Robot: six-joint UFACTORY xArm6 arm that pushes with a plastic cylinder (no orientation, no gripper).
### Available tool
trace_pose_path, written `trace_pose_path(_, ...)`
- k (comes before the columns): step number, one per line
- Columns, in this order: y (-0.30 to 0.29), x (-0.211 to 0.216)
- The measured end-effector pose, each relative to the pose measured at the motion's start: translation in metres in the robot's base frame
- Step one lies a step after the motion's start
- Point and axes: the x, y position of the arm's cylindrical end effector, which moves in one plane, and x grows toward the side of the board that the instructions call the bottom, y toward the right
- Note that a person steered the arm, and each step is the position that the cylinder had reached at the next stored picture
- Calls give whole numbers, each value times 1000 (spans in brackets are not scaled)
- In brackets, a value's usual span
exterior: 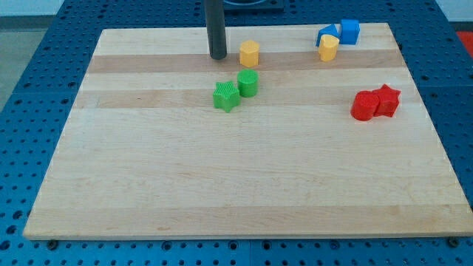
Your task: Place the yellow hexagon to the top left of the blue triangle
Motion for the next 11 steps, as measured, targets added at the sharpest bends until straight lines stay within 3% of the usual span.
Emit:
trace_pose_path(2,57,5)
trace_pose_path(5,144,-38)
trace_pose_path(11,162,-58)
